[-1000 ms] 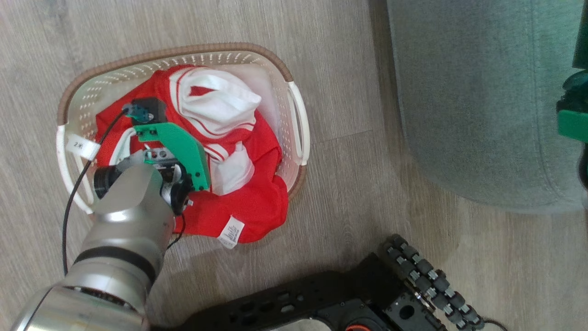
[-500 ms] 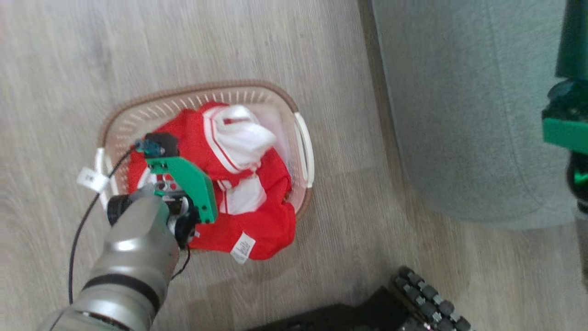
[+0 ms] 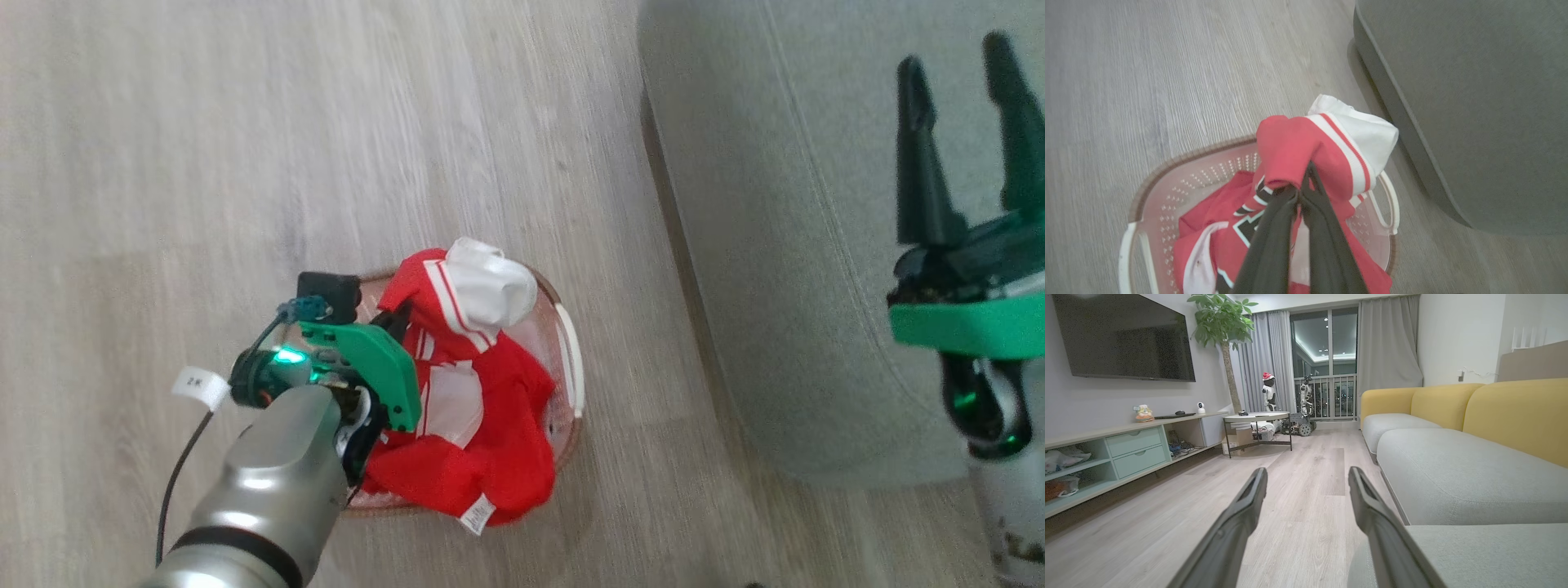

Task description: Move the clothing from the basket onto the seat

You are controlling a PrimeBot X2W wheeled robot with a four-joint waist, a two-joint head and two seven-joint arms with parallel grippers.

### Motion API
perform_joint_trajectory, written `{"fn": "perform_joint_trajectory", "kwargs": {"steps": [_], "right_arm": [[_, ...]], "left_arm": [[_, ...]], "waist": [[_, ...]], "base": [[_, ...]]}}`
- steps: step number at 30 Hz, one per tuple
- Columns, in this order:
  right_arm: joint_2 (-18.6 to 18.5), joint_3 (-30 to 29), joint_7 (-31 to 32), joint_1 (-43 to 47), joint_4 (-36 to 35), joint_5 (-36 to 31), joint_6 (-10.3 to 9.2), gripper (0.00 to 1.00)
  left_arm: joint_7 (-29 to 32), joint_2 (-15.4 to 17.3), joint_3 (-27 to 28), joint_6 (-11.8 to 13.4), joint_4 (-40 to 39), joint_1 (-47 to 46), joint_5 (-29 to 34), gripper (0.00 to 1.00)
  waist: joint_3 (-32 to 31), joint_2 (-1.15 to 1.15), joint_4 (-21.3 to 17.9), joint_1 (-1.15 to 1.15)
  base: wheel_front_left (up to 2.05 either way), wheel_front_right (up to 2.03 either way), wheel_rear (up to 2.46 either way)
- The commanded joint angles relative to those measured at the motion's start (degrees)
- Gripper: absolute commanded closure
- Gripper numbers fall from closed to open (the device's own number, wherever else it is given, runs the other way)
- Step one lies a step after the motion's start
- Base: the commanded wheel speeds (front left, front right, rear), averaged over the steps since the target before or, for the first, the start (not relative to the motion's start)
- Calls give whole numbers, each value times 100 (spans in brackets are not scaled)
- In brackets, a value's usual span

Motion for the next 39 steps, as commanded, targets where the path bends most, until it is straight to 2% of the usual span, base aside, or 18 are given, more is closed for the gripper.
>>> {"fn": "perform_joint_trajectory", "kwargs": {"steps": [1,11,15,22,32,39], "right_arm": [[-22,82,-28,98,-150,-53,-1,0],[89,255,-28,717,93,-168,-1,0],[128,365,-28,872,140,-187,-1,0],[157,654,-28,1054,223,-177,-1,0],[146,1085,-28,1088,323,-114,-1,0],[-10,1913,-28,931,498,255,-1,0]], "left_arm": [[-122,96,81,10,-163,-38,35,100],[-507,182,-23,145,-1045,79,188,100],[-529,347,-6,262,-1737,80,298,100],[-527,695,110,642,-3261,108,429,100],[-7,1145,91,1089,-5032,227,606,100],[257,1209,-19,1195,-5602,307,631,100]], "waist": [[-421,-1,246,0],[-1325,-1,599,0],[-1528,-1,674,0],[-1697,-1,717,0],[-1805,-1,620,0],[-1827,-1,626,0]], "base": [[0,0,0],[0,0,0],[0,0,0],[0,0,0],[0,0,0],[0,0,0]]}}
